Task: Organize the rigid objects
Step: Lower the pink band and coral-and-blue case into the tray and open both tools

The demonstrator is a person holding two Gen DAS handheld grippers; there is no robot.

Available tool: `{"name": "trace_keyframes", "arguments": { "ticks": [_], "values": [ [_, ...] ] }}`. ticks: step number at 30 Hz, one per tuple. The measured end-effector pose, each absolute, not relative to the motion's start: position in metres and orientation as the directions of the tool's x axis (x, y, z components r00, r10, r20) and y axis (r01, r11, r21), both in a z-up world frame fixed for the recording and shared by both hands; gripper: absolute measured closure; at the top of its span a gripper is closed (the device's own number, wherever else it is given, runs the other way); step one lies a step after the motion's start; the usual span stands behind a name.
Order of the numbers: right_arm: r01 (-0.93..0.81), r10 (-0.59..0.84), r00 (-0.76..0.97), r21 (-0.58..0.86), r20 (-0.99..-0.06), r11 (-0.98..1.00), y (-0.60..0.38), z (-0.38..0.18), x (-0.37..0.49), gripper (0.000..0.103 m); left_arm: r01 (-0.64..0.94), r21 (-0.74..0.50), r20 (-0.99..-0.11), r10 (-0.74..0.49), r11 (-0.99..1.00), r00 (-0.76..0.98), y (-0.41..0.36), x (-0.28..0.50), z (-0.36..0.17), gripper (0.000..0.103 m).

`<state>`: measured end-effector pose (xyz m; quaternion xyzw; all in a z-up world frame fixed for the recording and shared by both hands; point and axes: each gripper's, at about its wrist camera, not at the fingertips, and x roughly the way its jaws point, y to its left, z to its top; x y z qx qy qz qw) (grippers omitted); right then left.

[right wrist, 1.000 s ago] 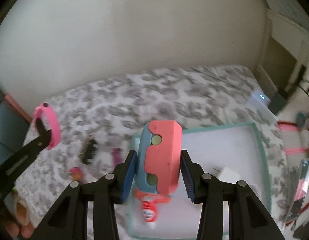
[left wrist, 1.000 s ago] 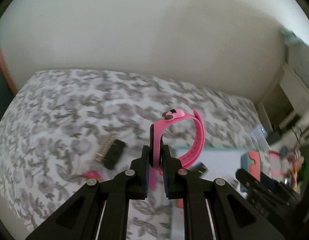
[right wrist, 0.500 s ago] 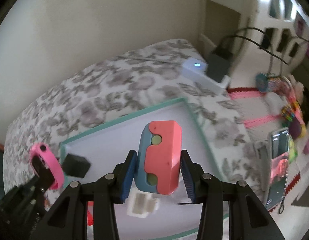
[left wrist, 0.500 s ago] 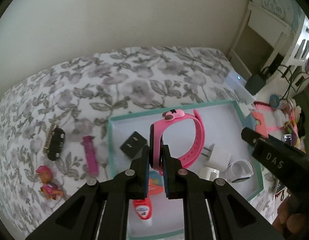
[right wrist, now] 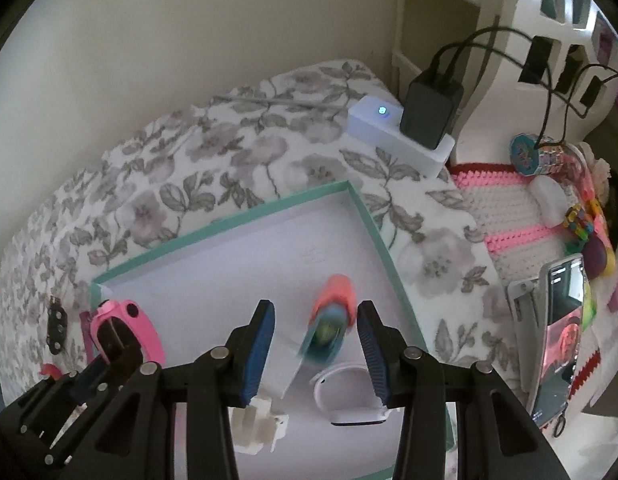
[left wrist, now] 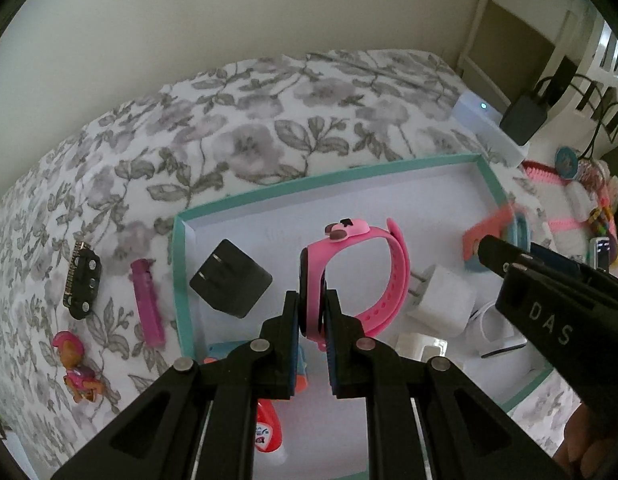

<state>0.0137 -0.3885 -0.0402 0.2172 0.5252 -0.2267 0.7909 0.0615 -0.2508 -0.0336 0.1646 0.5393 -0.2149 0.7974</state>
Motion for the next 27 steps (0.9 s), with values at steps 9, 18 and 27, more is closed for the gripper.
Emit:
{"name": "trace_keyframes", "arguments": {
  "ticks": [9,18,27],
  "values": [
    [0.572,-0.113,0.309,0.09,-0.944,0.816,-0.382,-0.056,0.018,0.057,0.532,0.056,-0.94,-0.135,0.845,0.313,-0.253,0.061,-0.047,0.091],
    [0.562,-0.111,0.293,0.077,-0.95,0.823,-0.379,-0.058,0.022,0.057,0.525,0.065,-0.944,-0.117,0.848,0.307,-0.252,0.063,-0.053,0.09],
    [0.546,-0.125,0.292,0.058,-0.948,0.836,-0.373,-0.052,0.024,0.056,0.514,0.04,-0.942,-0.138,0.857,0.305,-0.251,0.065,-0.045,0.07]
  ]
}}
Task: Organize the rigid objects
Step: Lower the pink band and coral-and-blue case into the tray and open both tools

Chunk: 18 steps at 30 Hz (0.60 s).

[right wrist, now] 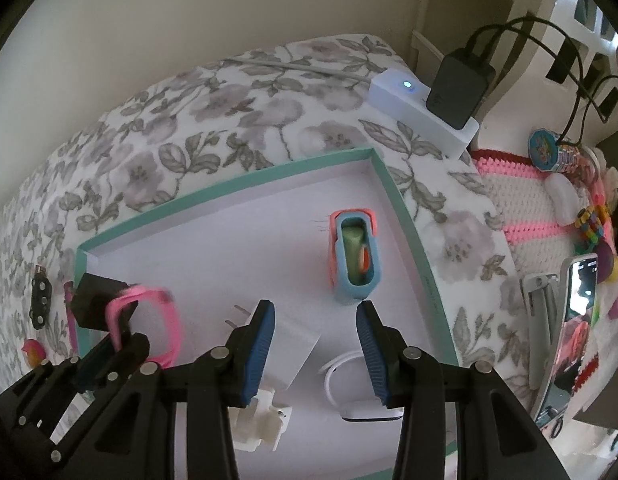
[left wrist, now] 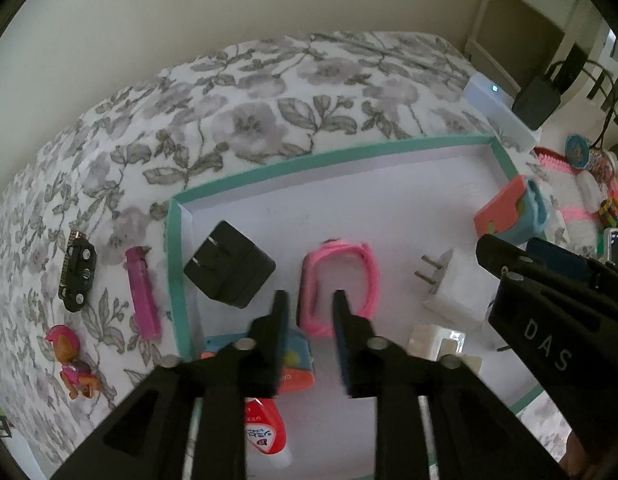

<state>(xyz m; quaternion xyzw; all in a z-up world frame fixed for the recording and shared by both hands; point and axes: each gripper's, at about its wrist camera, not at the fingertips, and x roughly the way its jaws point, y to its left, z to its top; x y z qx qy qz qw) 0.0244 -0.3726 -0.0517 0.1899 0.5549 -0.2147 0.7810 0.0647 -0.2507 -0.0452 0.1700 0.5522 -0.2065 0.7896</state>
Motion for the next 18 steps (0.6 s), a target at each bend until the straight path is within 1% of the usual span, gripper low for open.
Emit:
{"name": "trace_keyframes", "arguments": {
  "ticks": [2,3,10,12,14,15,18],
  "values": [
    [0.543,-0.134,0.302,0.054,-0.944,0.838,-0.372,-0.046,0.025,0.056,0.512,0.034,-0.938,-0.149,0.858,0.312,-0.25,0.065,-0.039,0.062],
    [0.54,-0.141,0.306,0.05,-0.942,0.84,-0.371,-0.043,0.026,0.056,0.511,0.027,-0.937,-0.157,0.859,0.314,-0.25,0.065,-0.036,0.059],
    [0.529,-0.178,0.352,0.038,-0.919,0.848,-0.367,-0.015,0.026,0.055,0.477,-0.018,-0.92,-0.201,0.879,0.336,-0.239,0.07,-0.012,0.059],
    [0.525,-0.189,0.369,0.036,-0.91,0.85,-0.366,-0.006,0.026,0.054,0.462,-0.037,-0.913,-0.219,0.886,0.346,-0.234,0.072,-0.004,0.054],
    [0.522,-0.197,0.388,0.038,-0.9,0.852,-0.365,0.004,0.025,0.049,0.447,-0.047,-0.907,-0.225,0.893,0.356,-0.229,0.075,0.001,0.05],
    [0.521,-0.201,0.397,0.04,-0.896,0.853,-0.364,0.008,0.025,0.043,0.432,-0.049,-0.903,-0.225,0.901,0.367,-0.225,0.077,0.005,0.049],
    [0.524,-0.211,0.419,0.045,-0.883,0.85,-0.363,0.017,0.024,0.041,0.384,-0.057,-0.895,-0.218,0.922,0.39,-0.212,0.083,0.011,0.047]
  ]
}}
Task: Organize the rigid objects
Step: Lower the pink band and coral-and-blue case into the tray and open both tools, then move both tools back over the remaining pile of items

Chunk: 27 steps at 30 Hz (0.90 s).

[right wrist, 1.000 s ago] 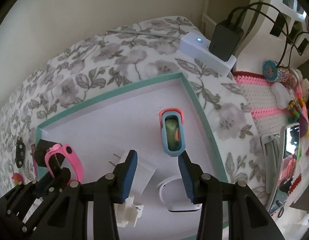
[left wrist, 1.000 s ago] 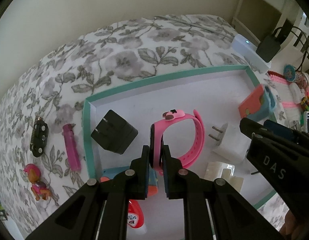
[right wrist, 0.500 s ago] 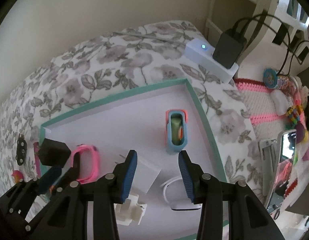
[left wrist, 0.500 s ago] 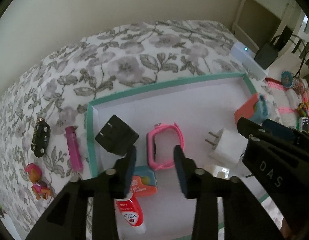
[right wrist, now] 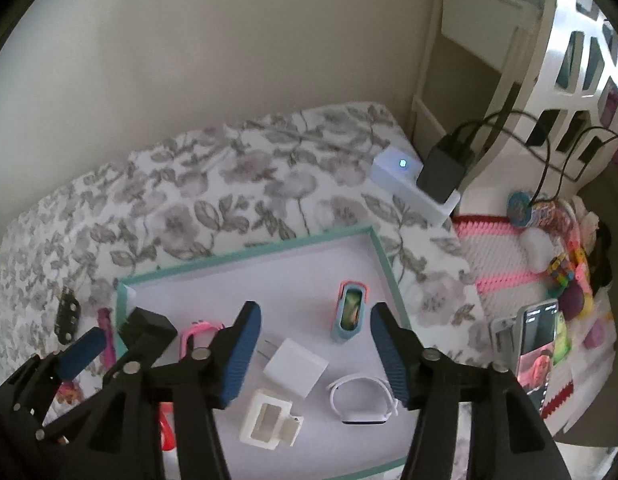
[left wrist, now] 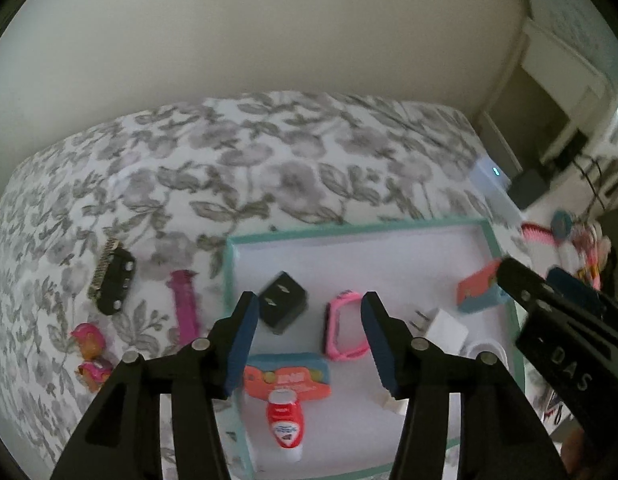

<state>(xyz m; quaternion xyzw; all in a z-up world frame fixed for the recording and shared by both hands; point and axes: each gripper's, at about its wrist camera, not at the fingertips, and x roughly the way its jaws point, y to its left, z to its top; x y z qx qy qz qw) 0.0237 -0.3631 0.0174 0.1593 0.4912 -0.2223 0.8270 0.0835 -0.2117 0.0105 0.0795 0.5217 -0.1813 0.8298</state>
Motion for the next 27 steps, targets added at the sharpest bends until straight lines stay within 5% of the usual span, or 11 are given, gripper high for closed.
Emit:
{"name": "trace_keyframes", "arguments": {
  "ticks": [11,16,27],
  "values": [
    [0.496,-0.197,0.377,0.018,-0.905,0.868,-0.351,0.004,0.033,0.028,0.124,-0.086,-0.878,-0.135,0.988,0.46,-0.143,0.115,0.015,0.022],
    [0.436,-0.145,0.414,0.055,-0.899,0.898,-0.325,0.009,0.043,0.02,0.038,-0.096,-0.885,-0.103,0.995,0.453,-0.109,0.129,0.014,0.022],
    [0.273,-0.055,0.456,0.081,-0.888,0.959,-0.254,0.016,0.068,0.02,-0.098,-0.05,-0.895,-0.001,0.994,0.447,-0.043,0.146,0.011,0.022]
  ]
}}
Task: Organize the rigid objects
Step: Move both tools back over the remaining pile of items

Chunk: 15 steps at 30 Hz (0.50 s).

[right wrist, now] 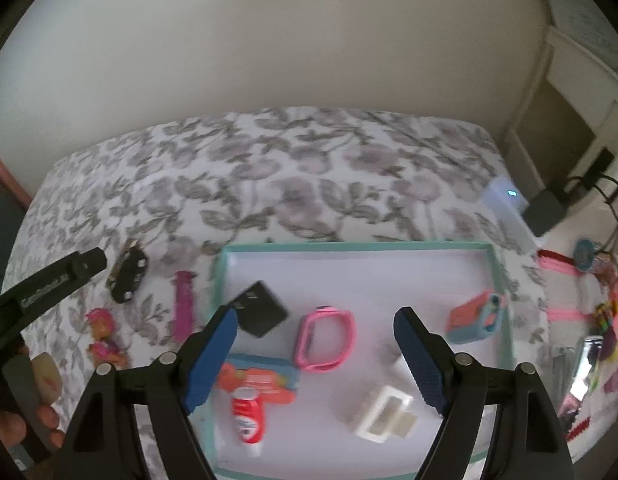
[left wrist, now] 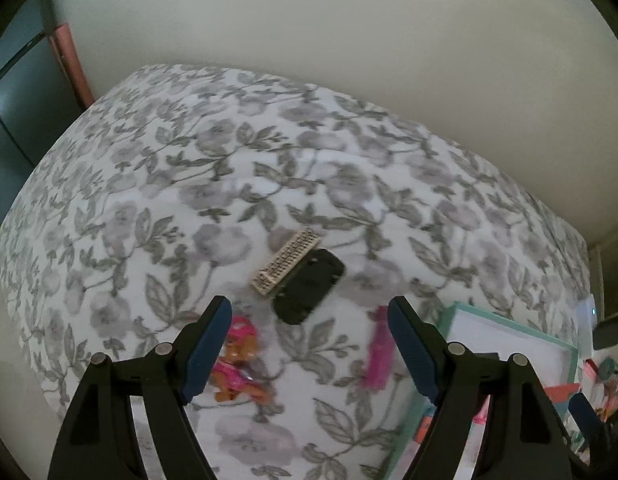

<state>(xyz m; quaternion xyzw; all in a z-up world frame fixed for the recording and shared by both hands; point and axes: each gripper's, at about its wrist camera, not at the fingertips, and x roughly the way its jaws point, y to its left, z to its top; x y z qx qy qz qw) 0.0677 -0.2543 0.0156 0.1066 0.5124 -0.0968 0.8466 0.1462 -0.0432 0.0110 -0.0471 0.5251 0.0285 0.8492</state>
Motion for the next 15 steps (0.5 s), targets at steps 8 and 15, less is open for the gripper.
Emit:
{"name": "trace_keyframes", "arguments": {
  "ticks": [8,15],
  "values": [
    [0.204,-0.05,0.47,0.053,-0.881,0.978,-0.22,0.019,0.077,0.019,-0.148,-0.054,-0.888,0.02,0.988,0.459,-0.013,0.151,0.014,0.01],
    [0.157,-0.041,0.482,0.04,-0.875,0.987,-0.192,0.02,0.086,0.009,-0.177,-0.065,-0.885,0.026,0.982,0.465,0.016,0.16,0.015,0.01]
  ]
}}
